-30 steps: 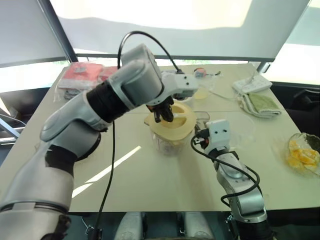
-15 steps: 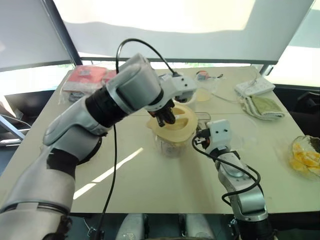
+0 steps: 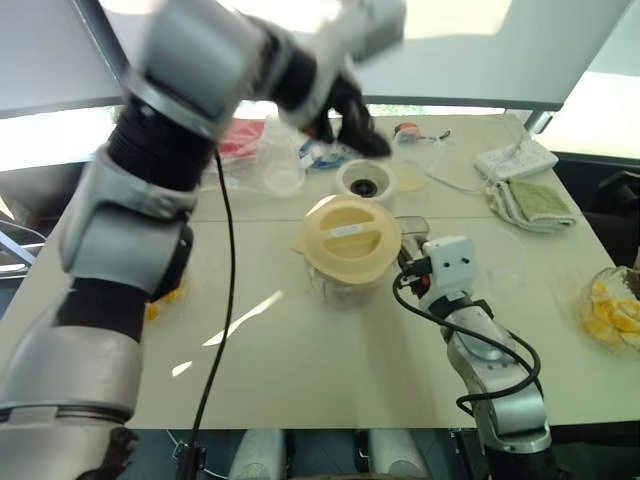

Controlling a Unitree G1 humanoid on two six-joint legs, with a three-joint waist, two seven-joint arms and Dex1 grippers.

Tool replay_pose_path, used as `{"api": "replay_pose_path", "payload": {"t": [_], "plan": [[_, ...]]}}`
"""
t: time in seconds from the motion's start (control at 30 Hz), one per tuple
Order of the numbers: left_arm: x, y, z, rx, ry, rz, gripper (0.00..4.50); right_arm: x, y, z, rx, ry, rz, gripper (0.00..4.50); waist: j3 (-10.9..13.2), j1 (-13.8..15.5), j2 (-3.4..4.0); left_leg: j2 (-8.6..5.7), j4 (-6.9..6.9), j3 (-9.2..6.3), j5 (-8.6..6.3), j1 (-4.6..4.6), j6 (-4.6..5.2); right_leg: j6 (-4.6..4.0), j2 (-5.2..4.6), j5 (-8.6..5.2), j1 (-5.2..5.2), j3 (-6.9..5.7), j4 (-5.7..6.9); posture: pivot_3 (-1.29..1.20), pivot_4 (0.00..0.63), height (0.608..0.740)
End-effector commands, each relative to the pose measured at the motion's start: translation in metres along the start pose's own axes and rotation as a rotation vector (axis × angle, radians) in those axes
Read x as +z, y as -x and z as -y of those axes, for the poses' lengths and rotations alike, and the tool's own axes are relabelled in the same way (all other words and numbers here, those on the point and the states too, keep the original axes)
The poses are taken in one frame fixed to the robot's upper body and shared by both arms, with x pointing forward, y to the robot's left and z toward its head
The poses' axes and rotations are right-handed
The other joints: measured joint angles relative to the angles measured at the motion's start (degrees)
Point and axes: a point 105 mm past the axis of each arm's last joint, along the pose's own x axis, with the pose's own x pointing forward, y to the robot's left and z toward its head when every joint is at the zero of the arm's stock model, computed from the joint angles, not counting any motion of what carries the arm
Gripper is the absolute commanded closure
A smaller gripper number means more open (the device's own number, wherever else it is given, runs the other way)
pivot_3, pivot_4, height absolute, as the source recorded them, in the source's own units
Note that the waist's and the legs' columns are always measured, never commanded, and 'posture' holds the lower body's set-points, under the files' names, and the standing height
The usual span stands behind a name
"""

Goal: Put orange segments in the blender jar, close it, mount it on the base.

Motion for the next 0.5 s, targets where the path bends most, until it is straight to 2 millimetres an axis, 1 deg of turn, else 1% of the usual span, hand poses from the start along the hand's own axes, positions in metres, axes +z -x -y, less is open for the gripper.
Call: {"api": "replay_pose_path", "payload": {"t": [0.03, 0.1, 0.13, 0.17, 0.2, 0.27, 0.3, 0.33, 0.37, 0.4, 0.43, 0.47, 0.5], "plan": [[0.003, 0.028, -0.025, 0.116, 0.042, 0.096, 1.4, -0.014, 0.005, 0.017, -0.042, 0.037, -0.073, 3.49, 0.0, 0.0, 0.03, 0.0, 0.0, -0.02, -0.13, 0.02, 0.23, 0.01, 0.0, 0.0, 0.01, 0.0, 0.0, 0.0, 0.15, 0.74], [-0.006, 0.043, -0.047, 0.277, -0.012, 0.173, 1.4, -0.002, 0.007, 0.022, -0.046, -0.005, -0.041, 3.49, 0.1, 0.1, 0.08, 0.0, 0.01, -0.08, -0.17, 0.03, 0.3, 0.0, -0.01, 0.01, 0.02, 0.0, 0.05, 0.0, 0.15, 0.74], [-0.014, 0.05, -0.055, 0.363, -0.065, 0.227, 1.4, 0.009, 0.009, 0.024, -0.041, -0.024, -0.013, 3.49, 0.2, 0.2, 0.13, 0.0, 0.04, -0.14, -0.16, 0.1, 0.3, 0.0, -0.03, 0.01, 0.08, 0.0, 0.1, 0.0, 0.15, 0.74], [-0.026, 0.054, -0.059, 0.415, -0.102, 0.236, 1.4, 0.02, 0.012, 0.027, -0.033, -0.043, 0.016, 3.49, 0.2, 0.2, 0.15, 0.1, 0.05, -0.19, -0.15, 0.19, 0.28, 0.0, -0.07, 0.01, 0.16, -0.01, 0.13, 0.0, 0.15, 0.74], [-0.045, 0.054, -0.059, 0.428, -0.118, 0.205, 1.4, 0.034, 0.015, 0.029, -0.02, -0.065, 0.046, 3.49, 0.3, 0.2, 0.14, 0.1, 0.09, -0.19, -0.08, 0.27, 0.15, 0.0, -0.1, 0.01, 0.22, -0.01, 0.25, 0.0, 0.15, 0.74], [-0.087, 0.05, -0.048, 0.383, -0.11, 0.138, 1.4, 0.064, 0.024, 0.032, 0.031, -0.087, 0.115, 3.49, 0.6, 0.2, 0.11, 0.08, 0.1, -0.19, 0.06, 0.27, -0.1, -0.03, -0.17, 0.03, 0.2, 0.01, 0.36, 0.0, 0.15, 0.74], [-0.1, 0.05, -0.043, 0.363, -0.109, 0.127, 1.4, 0.073, 0.027, 0.032, 0.052, -0.088, 0.133, 3.49, 0.8, 0.1, 0.01, 0.01, 0.12, -0.19, 0.14, 0.25, -0.25, -0.03, -0.25, 0.04, 0.15, 0.01, 0.53, 0.0, 0.15, 0.74], [-0.125, 0.048, -0.035, 0.344, -0.064, 0.126, 1.4, 0.089, 0.031, 0.042, 0.054, -0.073, 0.149, 3.49, 0.9, -0.1, 0.01, -0.07, 0.13, -0.19, 0.2, 0.17, -0.35, -0.03, -0.35, 0.04, 0.0, 0.01, 0.68, 0.0, 0.15, 0.74], [-0.141, 0.047, -0.028, 0.336, -0.033, 0.126, 1.4, 0.1, 0.034, 0.049, 0.052, -0.064, 0.154, 3.49, 1.0, -0.1, 0.06, -0.14, 0.13, -0.2, 0.25, 0.08, -0.44, -0.03, -0.41, 0.05, -0.11, 0.02, 0.75, 0.0, 0.15, 0.74], [-0.161, 0.045, -0.018, 0.322, -0.028, 0.133, 1.4, 0.118, 0.033, 0.066, 0.029, -0.05, 0.169, 3.49, 1.1, -0.2, 0.09, -0.18, 0.15, -0.17, 0.27, 0.06, -0.47, -0.02, -0.49, 0.08, -0.15, 0.06, 0.84, 0.0, 0.15, 0.74], [-0.174, 0.044, -0.009, 0.319, -0.016, 0.143, 1.4, 0.136, 0.034, 0.081, 0.004, -0.042, 0.19, 3.49, 1.2, -0.3, 0.16, -0.19, 0.17, -0.18, 0.3, 0.04, -0.51, -0.03, -0.52, 0.12, -0.19, 0.06, 0.83, 0.0, 0.15, 0.74], [-0.181, 0.043, -0.003, 0.32, -0.006, 0.155, 1.4, 0.151, 0.033, 0.093, -0.019, -0.05, 0.206, 3.49, 1.3, 0.0, 0.13, -0.2, 0.18, -0.09, 0.31, 0.04, -0.52, -0.04, -0.58, 0.19, -0.23, 0.09, 0.84, 0.0, 0.15, 0.74], [-0.185, 0.042, 0.0, 0.323, 0.001, 0.164, 1.4, 0.161, 0.034, 0.102, -0.032, -0.06, 0.211, 3.49, 1.4, 0.3, -0.08, -0.23, 0.18, -0.1, 0.32, 0.01, -0.53, -0.04, -0.61, 0.23, -0.25, 0.07, 0.84, 0.0, 0.15, 0.74]]}}
